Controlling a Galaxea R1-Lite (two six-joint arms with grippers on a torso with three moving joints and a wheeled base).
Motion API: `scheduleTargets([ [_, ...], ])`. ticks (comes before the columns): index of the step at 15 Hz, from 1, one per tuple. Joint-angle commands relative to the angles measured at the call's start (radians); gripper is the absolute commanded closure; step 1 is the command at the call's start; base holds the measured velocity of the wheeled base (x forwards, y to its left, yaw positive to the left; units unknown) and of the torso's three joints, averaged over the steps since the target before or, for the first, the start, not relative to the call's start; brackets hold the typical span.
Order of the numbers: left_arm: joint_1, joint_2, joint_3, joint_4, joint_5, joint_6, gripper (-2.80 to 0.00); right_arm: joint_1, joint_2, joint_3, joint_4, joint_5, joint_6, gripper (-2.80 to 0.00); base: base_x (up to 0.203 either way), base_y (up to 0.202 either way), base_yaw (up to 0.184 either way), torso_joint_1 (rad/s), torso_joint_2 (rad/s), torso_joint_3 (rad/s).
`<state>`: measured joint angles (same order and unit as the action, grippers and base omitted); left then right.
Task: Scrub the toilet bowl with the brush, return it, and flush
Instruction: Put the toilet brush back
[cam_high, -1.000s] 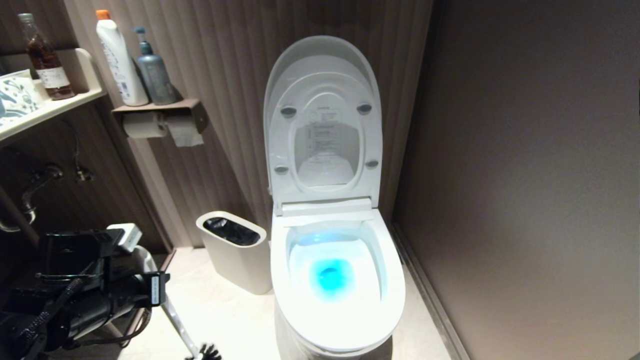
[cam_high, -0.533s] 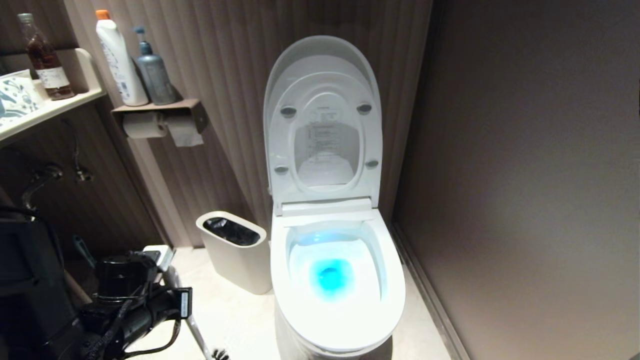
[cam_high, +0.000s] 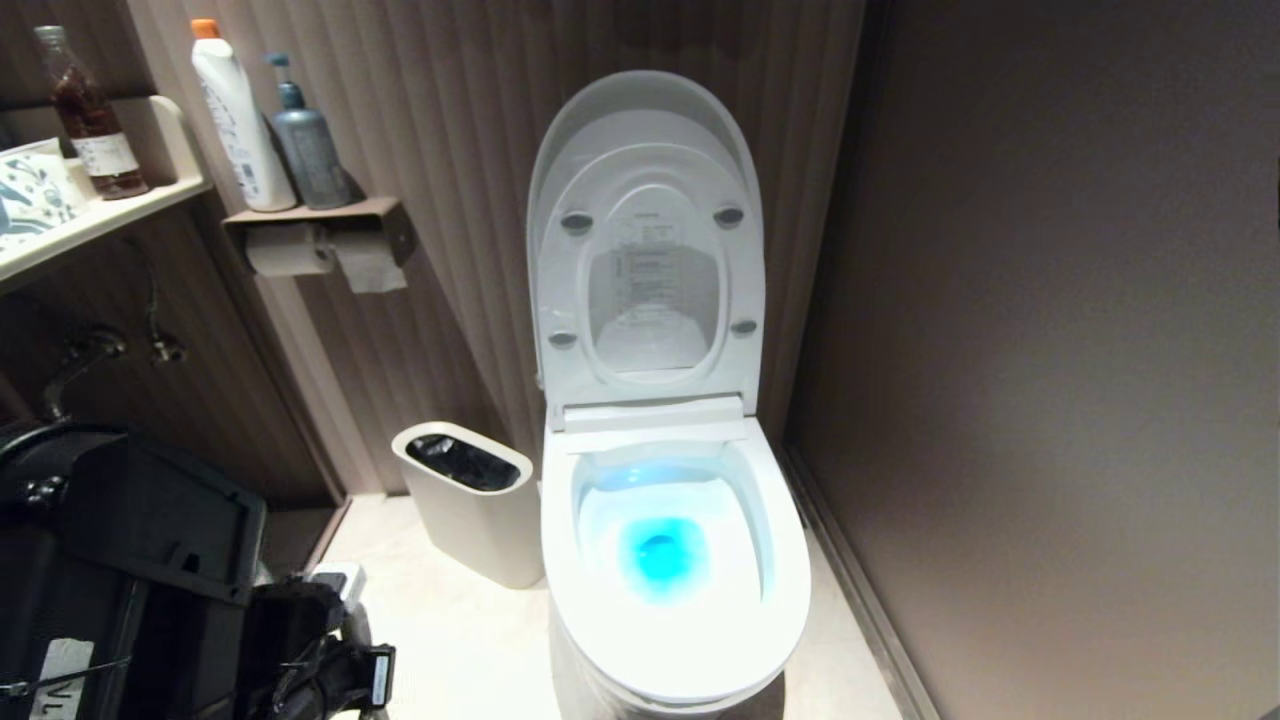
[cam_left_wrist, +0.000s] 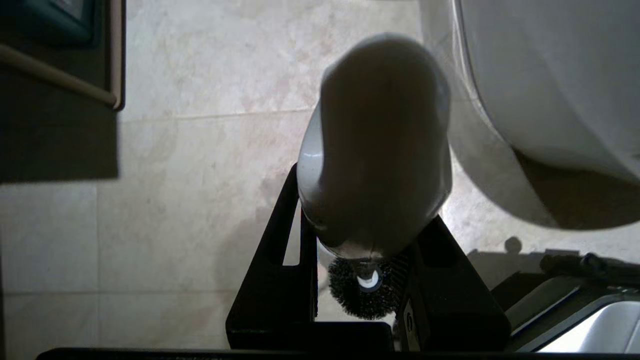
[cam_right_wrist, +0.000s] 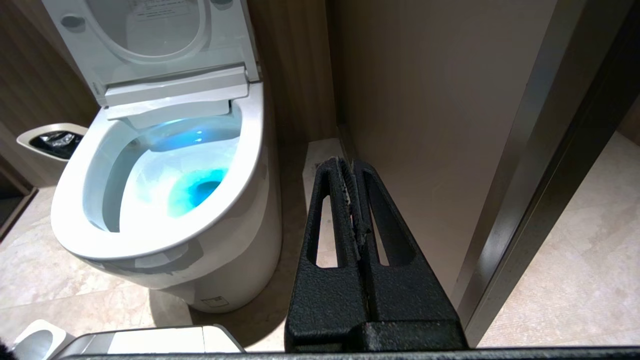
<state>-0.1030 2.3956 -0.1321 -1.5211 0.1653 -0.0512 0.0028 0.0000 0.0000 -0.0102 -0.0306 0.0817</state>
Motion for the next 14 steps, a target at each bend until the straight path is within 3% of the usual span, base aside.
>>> scheduleTargets([
  [1,0.001,0.043,-0.006,-0.009,0.003,0.006,0.00,0.000,0.000,0.000,-0.001,0.000,0.000,0.00,0.000,0.000,0.000,0.000,0.00,0.000],
  [6,0.007,-0.023,-0.029,-0.009,0.003,0.006,0.00,0.000,0.000,0.000,-0.001,0.000,0.001,0.00,0.000,0.000,0.000,0.000,0.00,0.000],
  [10,0.028,-0.056,-0.067,-0.009,0.006,0.057,0.00,0.000,0.000,0.000,-0.001,0.000,0.000,0.00,0.000,0.000,0.000,0.000,0.00,0.000],
  [14,0.028,-0.001,-0.099,-0.009,0.013,0.062,0.00,0.000,0.000,0.000,-0.001,0.000,0.001,0.00,0.000,0.000,0.000,0.000,0.00,0.000],
])
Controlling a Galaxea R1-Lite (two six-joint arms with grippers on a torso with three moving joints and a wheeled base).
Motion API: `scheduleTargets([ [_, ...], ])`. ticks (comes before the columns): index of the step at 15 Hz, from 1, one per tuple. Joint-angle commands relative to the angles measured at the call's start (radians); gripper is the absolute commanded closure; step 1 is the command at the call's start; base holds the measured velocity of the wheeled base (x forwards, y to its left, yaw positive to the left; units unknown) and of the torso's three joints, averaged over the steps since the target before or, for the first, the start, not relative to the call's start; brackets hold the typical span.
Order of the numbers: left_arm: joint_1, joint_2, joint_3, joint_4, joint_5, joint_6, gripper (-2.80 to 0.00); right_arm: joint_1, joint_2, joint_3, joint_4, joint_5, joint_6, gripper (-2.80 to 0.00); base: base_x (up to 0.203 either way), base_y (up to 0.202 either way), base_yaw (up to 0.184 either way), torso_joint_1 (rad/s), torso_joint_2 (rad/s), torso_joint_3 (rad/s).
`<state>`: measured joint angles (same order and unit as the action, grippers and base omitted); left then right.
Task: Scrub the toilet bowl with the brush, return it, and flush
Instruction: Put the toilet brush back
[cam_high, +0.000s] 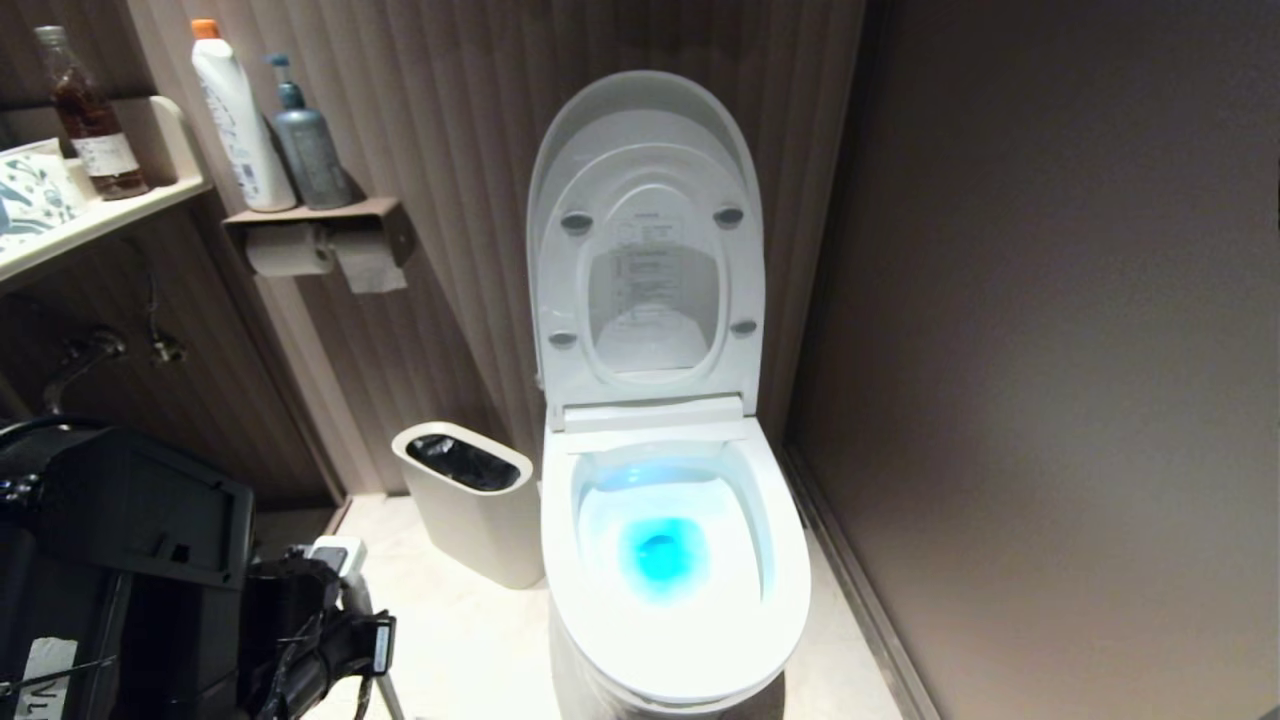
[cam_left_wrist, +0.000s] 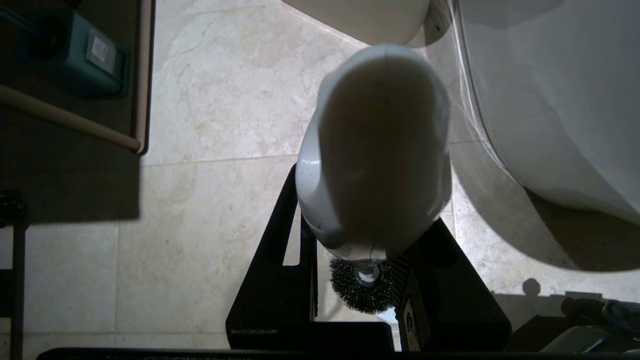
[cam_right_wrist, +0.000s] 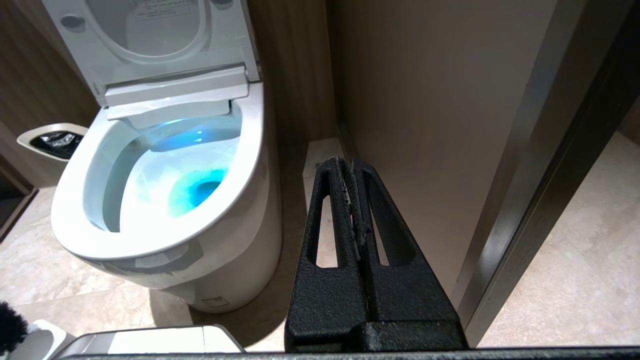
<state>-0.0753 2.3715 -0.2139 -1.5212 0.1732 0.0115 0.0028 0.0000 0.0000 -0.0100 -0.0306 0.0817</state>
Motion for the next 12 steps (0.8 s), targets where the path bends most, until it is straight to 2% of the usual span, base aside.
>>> scheduleTargets([
  [1,0.000,0.034,-0.028,-0.009,0.013,-0.003,0.00,0.000,0.000,0.000,-0.001,0.000,0.000,0.00,0.000,0.000,0.000,0.000,0.00,0.000],
  [6,-0.001,0.069,-0.058,-0.009,0.014,-0.005,0.00,0.000,0.000,0.000,-0.001,0.000,0.000,0.00,0.000,0.000,0.000,0.000,0.00,0.000],
  [12,-0.038,0.066,-0.010,-0.009,0.006,-0.004,0.00,0.000,0.000,0.000,-0.001,0.000,0.000,0.00,0.000,0.000,0.000,0.000,0.00,0.000],
])
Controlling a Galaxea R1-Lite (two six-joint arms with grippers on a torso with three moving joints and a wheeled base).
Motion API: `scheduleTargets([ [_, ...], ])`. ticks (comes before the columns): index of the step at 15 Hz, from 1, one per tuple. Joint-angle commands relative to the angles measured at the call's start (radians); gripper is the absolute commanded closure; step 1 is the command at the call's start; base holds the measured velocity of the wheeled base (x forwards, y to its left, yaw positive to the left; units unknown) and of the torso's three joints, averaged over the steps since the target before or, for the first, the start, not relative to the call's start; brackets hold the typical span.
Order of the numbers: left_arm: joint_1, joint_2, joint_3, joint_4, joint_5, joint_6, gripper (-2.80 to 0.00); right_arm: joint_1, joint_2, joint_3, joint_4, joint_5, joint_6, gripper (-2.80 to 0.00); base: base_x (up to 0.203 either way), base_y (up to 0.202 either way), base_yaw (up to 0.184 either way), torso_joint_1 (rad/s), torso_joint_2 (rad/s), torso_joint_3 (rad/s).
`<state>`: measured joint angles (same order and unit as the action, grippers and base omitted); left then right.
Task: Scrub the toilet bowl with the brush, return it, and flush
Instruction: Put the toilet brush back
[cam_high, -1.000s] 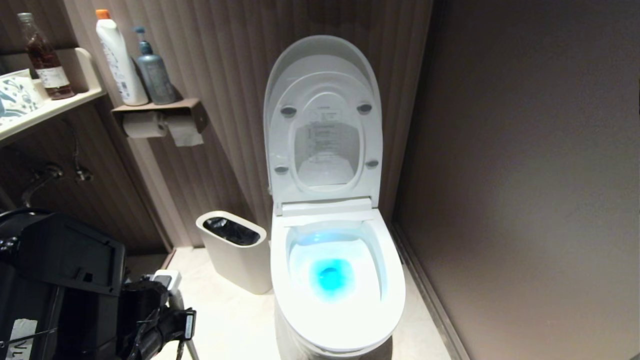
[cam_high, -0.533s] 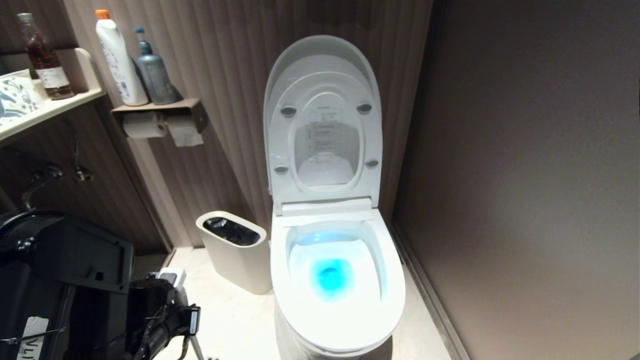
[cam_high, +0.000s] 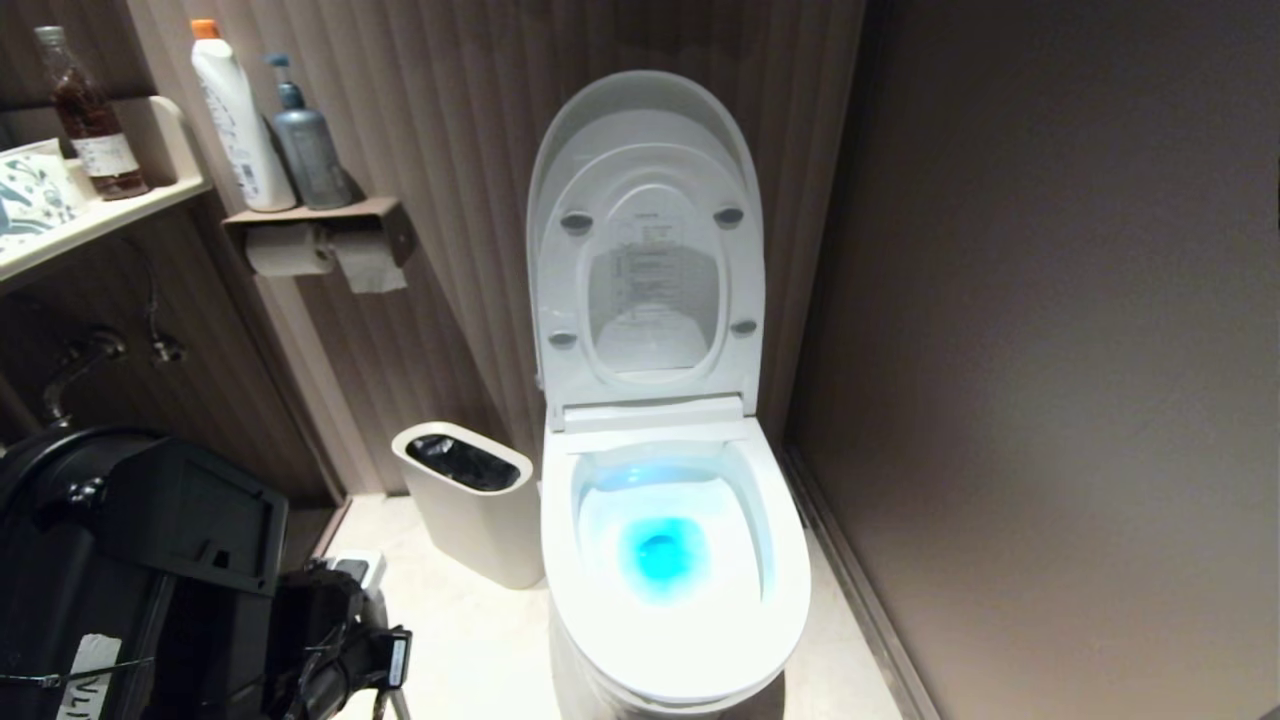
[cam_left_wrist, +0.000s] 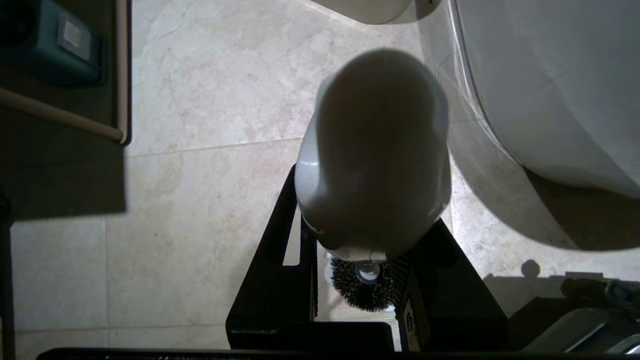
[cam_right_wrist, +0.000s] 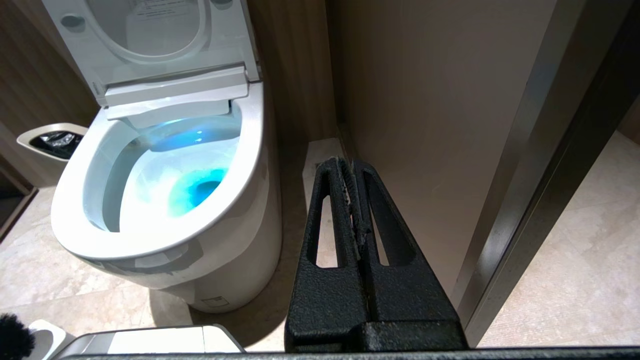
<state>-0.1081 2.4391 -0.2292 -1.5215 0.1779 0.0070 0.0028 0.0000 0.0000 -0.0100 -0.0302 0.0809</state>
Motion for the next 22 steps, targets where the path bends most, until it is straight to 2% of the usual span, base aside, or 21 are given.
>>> scheduleTargets([
  [1,-0.013,-0.005,0.005,-0.009,0.002,0.000,0.00,0.000,0.000,0.000,-0.001,0.000,0.000,0.00,0.000,0.000,0.000,0.000,0.00,0.000],
  [10,-0.013,-0.028,-0.002,-0.009,0.008,0.001,0.00,0.000,0.000,0.000,-0.001,0.000,0.000,0.00,0.000,0.000,0.000,0.002,0.00,-0.048],
  [22,-0.016,-0.031,-0.012,-0.009,0.014,0.002,0.00,0.000,0.000,0.000,-0.001,0.000,0.000,0.00,0.000,0.000,0.000,0.003,0.00,-0.167],
])
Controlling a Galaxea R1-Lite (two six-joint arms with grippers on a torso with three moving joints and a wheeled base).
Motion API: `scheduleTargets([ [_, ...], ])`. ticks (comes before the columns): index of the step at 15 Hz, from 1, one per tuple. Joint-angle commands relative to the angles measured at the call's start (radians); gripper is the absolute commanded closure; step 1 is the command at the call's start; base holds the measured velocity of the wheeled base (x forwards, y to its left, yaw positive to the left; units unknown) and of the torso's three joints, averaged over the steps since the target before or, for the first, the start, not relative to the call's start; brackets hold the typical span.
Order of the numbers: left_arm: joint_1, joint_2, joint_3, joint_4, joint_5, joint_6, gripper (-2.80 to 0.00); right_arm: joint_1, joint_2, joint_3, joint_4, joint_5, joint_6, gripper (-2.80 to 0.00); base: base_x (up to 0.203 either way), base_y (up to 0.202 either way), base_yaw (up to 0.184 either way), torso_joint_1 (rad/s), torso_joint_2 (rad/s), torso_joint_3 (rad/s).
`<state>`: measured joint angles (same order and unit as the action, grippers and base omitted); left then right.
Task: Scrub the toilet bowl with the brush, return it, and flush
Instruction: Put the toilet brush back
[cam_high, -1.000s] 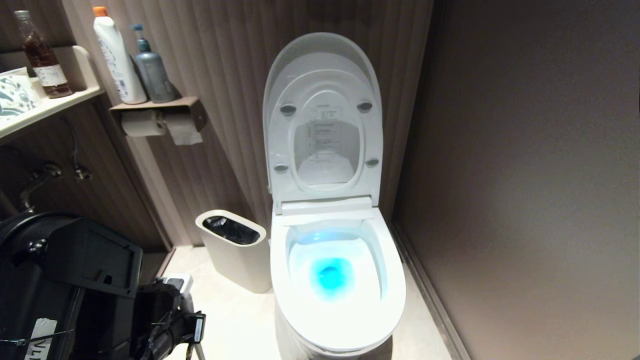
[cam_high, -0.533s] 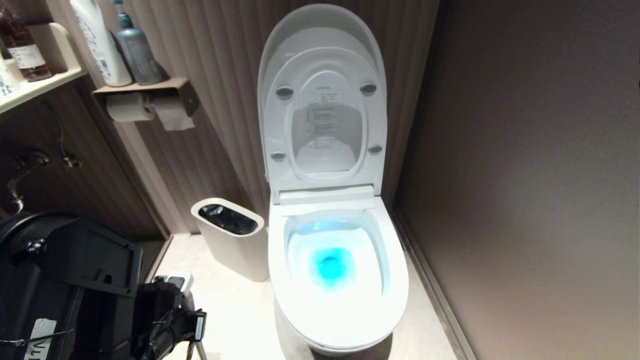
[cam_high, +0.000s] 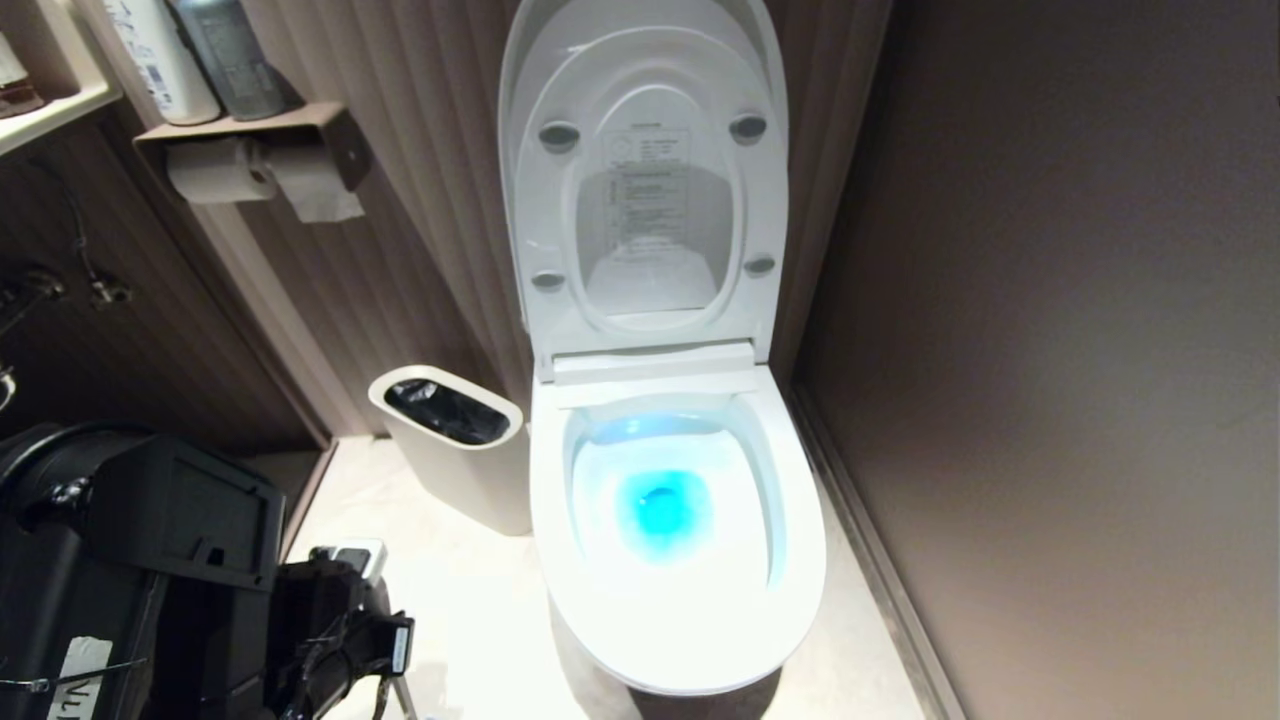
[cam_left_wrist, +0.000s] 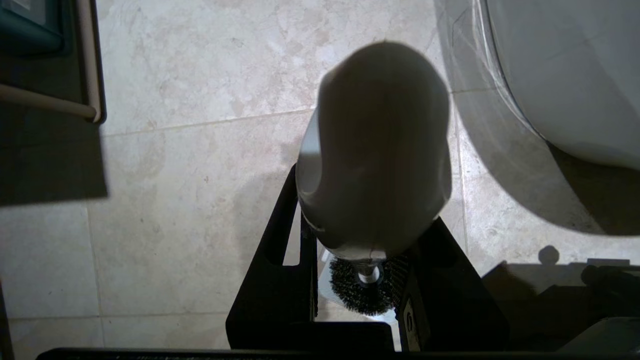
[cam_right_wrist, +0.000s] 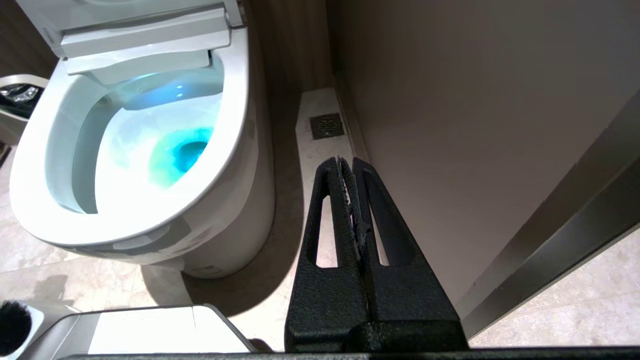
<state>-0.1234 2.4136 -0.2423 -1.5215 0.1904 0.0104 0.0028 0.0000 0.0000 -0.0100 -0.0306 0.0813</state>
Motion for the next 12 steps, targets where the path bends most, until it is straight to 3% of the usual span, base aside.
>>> scheduleTargets([
  [1,0.001,-0.014,-0.001,-0.009,0.004,0.000,0.00,0.000,0.000,0.000,-0.001,0.000,0.002,0.00,0.000,0.000,0.000,0.002,0.00,-0.042],
  [4,0.001,-0.040,-0.012,-0.009,0.039,0.002,0.00,0.000,0.000,0.000,-0.001,0.000,0.001,0.00,0.000,0.000,0.000,0.002,0.01,-0.035],
  [12,-0.007,-0.037,0.010,-0.009,0.044,0.000,0.00,0.000,0.000,0.000,-0.001,0.000,0.002,0.00,0.000,0.000,0.000,0.003,0.00,-0.033],
])
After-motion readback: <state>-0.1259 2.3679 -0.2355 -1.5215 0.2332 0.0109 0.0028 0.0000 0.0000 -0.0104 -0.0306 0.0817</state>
